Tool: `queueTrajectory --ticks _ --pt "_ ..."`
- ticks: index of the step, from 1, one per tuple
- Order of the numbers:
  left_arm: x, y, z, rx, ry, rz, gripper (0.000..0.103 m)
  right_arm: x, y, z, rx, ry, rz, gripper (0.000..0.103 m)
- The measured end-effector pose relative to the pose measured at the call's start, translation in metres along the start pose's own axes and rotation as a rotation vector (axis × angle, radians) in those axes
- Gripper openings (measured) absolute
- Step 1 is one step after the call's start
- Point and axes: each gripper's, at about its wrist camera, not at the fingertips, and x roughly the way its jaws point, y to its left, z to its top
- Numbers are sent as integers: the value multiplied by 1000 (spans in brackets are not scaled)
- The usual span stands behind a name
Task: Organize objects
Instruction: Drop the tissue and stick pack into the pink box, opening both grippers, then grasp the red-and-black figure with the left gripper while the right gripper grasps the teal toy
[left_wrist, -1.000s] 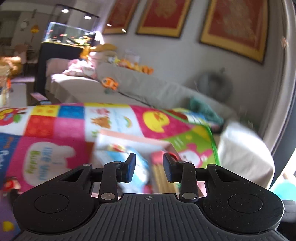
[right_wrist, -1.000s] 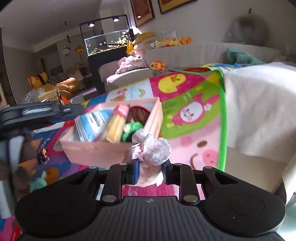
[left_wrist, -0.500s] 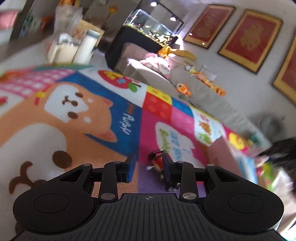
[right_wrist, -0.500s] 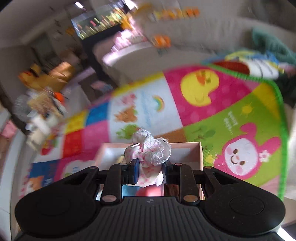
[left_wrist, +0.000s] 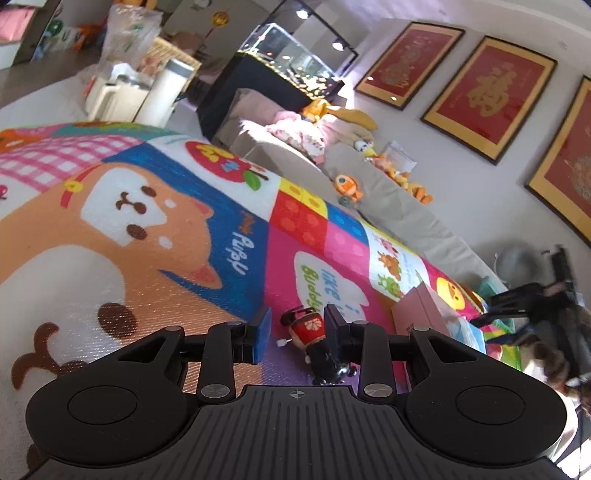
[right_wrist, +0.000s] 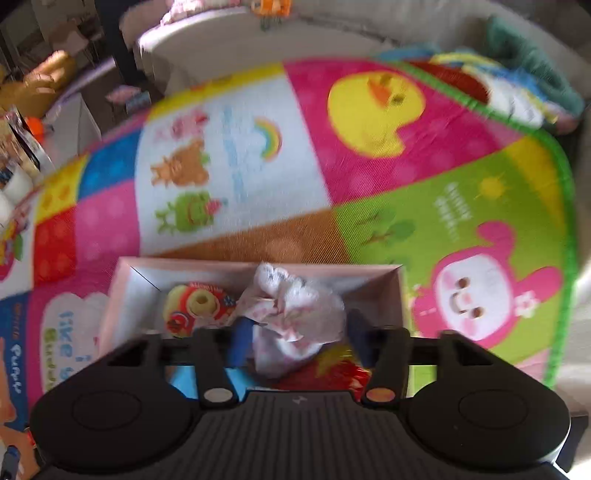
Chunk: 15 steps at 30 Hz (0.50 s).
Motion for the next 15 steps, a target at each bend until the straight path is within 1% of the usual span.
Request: queueTrajectory --ticks 4,7,10,12,13,15 --pt "0 3 0 -17 0 5 34 -46 -8 -12 3 -90 60 62" --pt "0 3 0 -12 -2 8 34 -73 -4 -40 -26 -169 106 62" --pt "1 1 -1 -3 3 10 34 -95 7 -85 -107 -264 158 66" --pt "2 0 -2 5 8 9 34 -106 15 -119 -153 -325 214 71" --pt "2 -1 -3 12 10 14 34 -110 18 -137 -162 -349 242 72" --pt "4 -3 -4 25 14 30 34 -108 25 -173 -181 -361 300 73"
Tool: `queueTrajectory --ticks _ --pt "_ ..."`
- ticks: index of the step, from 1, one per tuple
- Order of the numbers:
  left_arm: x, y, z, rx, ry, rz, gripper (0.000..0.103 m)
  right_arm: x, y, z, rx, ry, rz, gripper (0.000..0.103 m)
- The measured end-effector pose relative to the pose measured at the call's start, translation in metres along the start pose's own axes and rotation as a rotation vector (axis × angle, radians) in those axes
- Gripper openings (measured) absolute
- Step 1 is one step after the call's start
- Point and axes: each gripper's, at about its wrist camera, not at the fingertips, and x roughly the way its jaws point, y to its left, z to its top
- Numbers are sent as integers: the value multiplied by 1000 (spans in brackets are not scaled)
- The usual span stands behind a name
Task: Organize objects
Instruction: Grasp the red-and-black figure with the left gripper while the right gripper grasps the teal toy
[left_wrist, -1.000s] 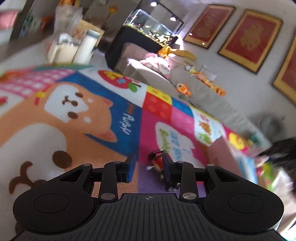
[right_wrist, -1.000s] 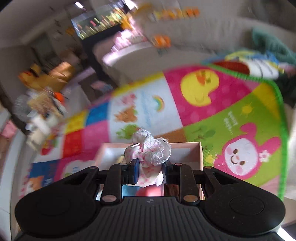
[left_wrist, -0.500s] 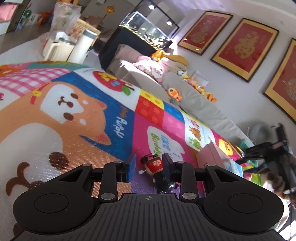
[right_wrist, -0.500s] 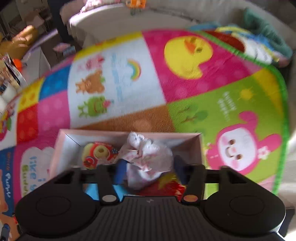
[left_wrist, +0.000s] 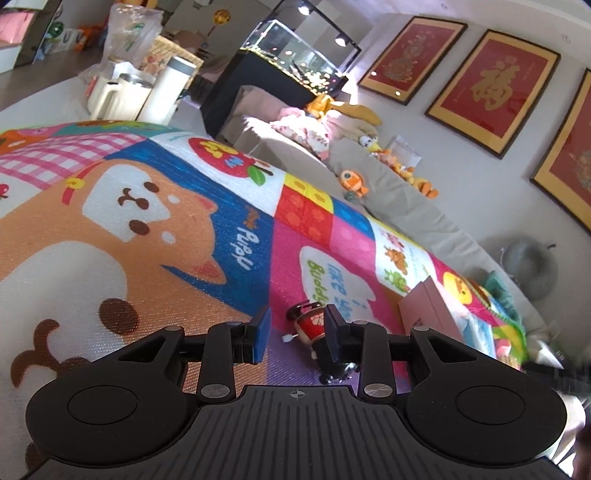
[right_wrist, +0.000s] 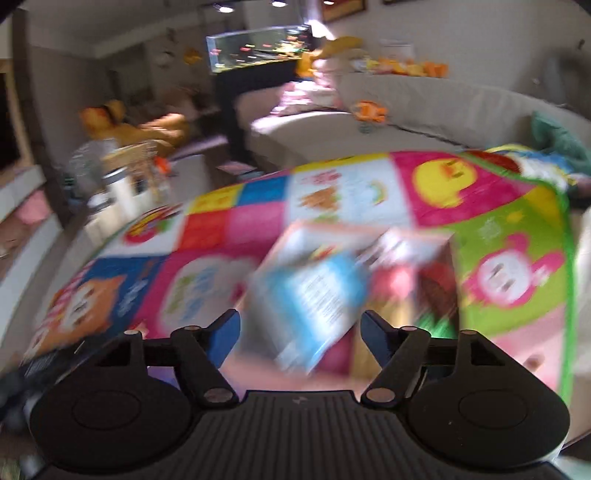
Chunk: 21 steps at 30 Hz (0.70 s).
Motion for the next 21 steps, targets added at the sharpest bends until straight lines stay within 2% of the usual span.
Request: queueTrajectory --ticks 3,6,7,9,13,14,17,21 --pt "2 -3 -2 22 12 21 34 -2 23 -46 -39 27 73 73" --pt "4 -7 -3 44 18 48 34 -1 57 -81 -151 77 149 74" --pt "4 -7 -3 48 19 54 34 -2 69 -87 -207 67 153 76" --pt "4 -7 -3 49 18 66 34 -4 93 -94 -309 40 153 89" --pt "5 -4 -3 39 22 80 34 10 118 -90 -371 38 175 91" --pt "5 -4 -2 38 26 84 34 14 121 -89 -371 45 176 90" --pt "6 -4 -2 39 33 92 34 22 125 -92 -375 98 201 69" --pt "6 -4 -3 38 34 92 34 11 110 -99 -366 89 197 69"
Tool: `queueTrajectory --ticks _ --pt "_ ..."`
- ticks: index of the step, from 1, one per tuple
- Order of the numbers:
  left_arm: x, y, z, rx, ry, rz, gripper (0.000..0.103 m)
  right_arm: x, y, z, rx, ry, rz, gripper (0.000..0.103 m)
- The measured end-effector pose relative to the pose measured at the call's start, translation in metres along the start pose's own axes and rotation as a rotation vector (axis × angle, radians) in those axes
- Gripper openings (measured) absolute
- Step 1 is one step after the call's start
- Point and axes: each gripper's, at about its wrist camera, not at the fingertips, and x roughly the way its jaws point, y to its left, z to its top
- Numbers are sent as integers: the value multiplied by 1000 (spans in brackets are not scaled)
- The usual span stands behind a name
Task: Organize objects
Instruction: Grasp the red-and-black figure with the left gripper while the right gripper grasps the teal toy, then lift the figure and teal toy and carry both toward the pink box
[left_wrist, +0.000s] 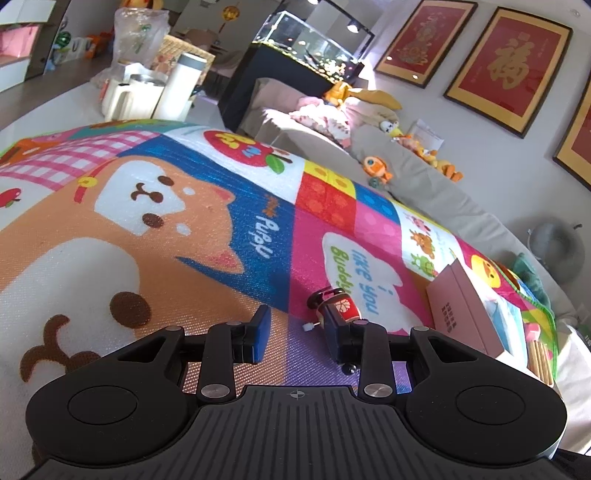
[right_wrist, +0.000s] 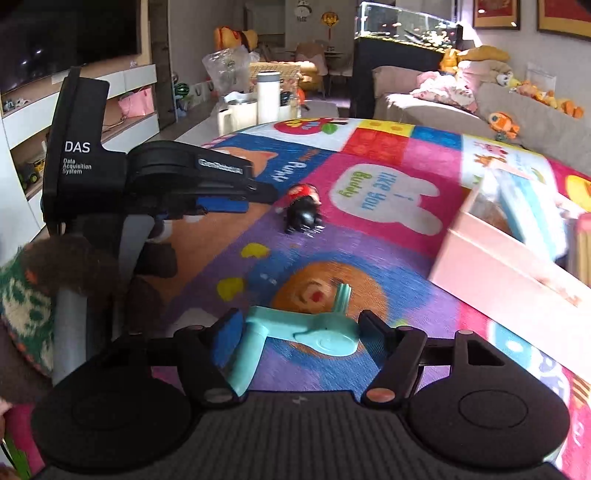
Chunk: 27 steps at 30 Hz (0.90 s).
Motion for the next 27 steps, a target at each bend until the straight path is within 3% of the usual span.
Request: queueTrajectory --ticks 6,10,13,18,22,27 --pt "1 -1 0 14 3 9 34 -28 -46 -27 100 -8 -128 69" --pt "6 -24 1 138 34 58 34 -44 -72 -43 176 -15 -213 69" --pt "10 -42 8 164 61 21 34 -48 -82 -52 202 -36 -219 70" --pt "33 -60 20 119 172 33 34 -44 -83 -56 204 -36 -230 71" --pt "42 -71 19 130 189 32 34 -44 -89 -57 245 -42 -209 72" --pt "53 -82 22 59 251 -56 34 -42 -89 -57 256 -38 -202 74"
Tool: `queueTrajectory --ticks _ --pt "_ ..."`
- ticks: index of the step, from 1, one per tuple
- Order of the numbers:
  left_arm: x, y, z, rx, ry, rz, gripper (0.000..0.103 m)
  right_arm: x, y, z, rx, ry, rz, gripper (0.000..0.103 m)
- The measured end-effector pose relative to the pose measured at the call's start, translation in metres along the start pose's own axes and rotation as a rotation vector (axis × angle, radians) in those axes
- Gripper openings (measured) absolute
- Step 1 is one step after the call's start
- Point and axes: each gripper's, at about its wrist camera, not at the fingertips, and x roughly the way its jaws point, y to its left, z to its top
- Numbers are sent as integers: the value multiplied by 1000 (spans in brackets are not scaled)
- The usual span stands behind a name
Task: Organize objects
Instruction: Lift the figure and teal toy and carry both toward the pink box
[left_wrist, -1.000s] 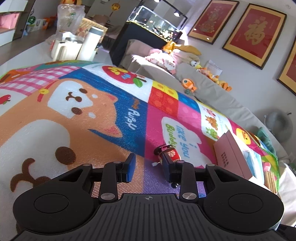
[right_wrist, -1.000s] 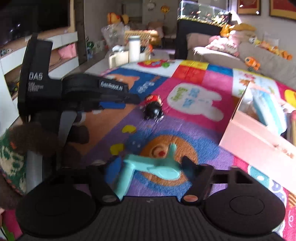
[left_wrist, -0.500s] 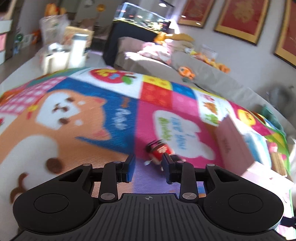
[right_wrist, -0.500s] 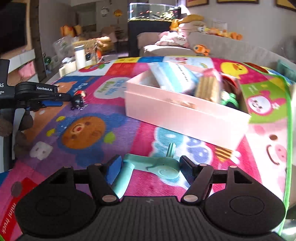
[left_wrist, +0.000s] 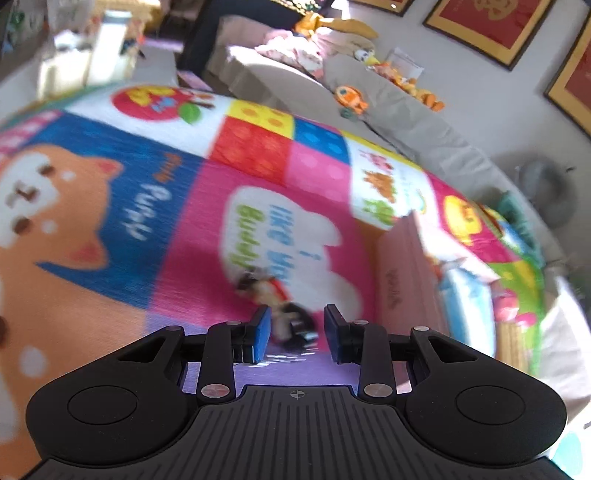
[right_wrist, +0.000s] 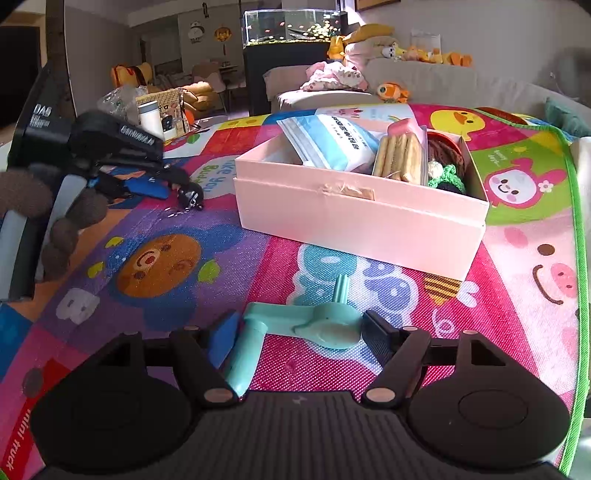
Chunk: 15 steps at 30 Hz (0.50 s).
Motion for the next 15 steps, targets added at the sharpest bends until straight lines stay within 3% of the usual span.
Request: queueTrajectory --ticks 2,5,8,15 --pt "3 -5 1 -7 1 -11 34 -1 0 0 1 -4 -2 77" --pt "13 -9 1 -5 22 45 35 -1 -1 0 11 -4 2 79" --pt "25 -5 4 -66 44 47 37 0 -2 0 13 2 3 80" --pt "42 -9 16 -94 18 115 34 1 0 0 -2 8 -6 81"
